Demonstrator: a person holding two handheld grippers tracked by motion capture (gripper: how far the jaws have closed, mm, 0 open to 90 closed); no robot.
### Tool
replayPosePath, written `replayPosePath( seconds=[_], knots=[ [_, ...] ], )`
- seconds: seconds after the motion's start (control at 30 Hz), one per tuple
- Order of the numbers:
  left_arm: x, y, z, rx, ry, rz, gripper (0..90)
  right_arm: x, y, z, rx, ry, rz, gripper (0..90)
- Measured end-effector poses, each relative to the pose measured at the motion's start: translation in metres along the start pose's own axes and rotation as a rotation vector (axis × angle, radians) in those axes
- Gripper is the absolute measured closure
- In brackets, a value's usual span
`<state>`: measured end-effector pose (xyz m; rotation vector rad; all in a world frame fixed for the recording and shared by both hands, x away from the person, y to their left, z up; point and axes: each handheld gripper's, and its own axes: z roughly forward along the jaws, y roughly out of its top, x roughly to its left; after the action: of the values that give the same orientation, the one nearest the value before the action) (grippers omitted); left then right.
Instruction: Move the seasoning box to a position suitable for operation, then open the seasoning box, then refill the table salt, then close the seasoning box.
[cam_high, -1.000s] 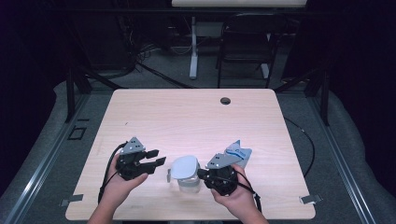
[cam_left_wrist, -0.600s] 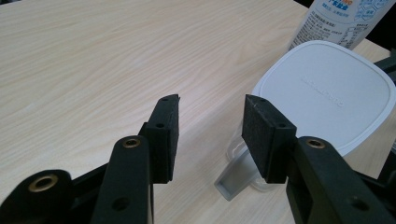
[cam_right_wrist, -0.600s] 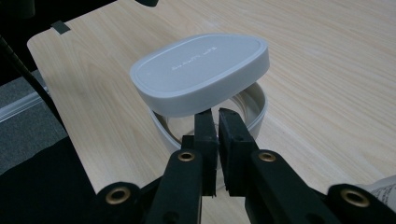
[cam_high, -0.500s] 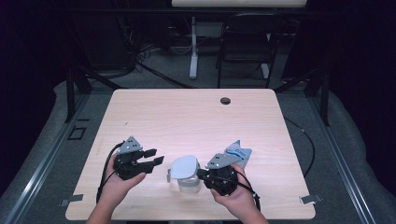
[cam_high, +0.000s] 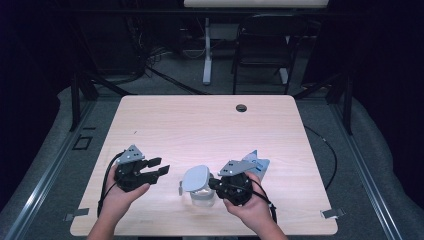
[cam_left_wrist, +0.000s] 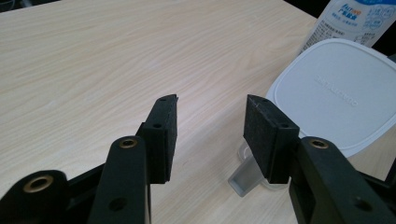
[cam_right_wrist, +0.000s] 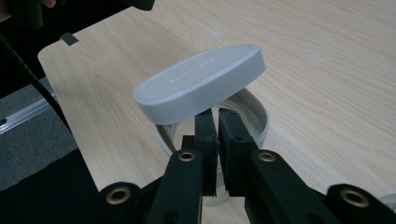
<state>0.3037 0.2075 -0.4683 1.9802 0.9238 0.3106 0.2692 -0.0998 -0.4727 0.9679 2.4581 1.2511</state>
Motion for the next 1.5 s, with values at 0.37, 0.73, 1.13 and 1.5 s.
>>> replayPosePath(
  seconds=[0.37,0.73,1.13,1.5],
  knots=[
    [0.002,0.001,-0.011,-0.035,0.017,-0.012,49.6,0.004,0.010,0.002,0.001,0.007,-0.007,86.8],
    [0.011,-0.005,-0.010,-0.014,0.011,-0.039,48.6,0.007,0.021,0.007,0.000,0.020,-0.002,86.7],
    [0.010,-0.005,-0.015,-0.015,0.035,-0.031,48.1,0.010,0.029,0.012,0.000,0.034,-0.012,86.6],
    [0.016,-0.008,-0.017,0.000,0.035,-0.036,50.8,0.013,0.035,0.010,-0.007,0.035,-0.016,86.3]
  ],
)
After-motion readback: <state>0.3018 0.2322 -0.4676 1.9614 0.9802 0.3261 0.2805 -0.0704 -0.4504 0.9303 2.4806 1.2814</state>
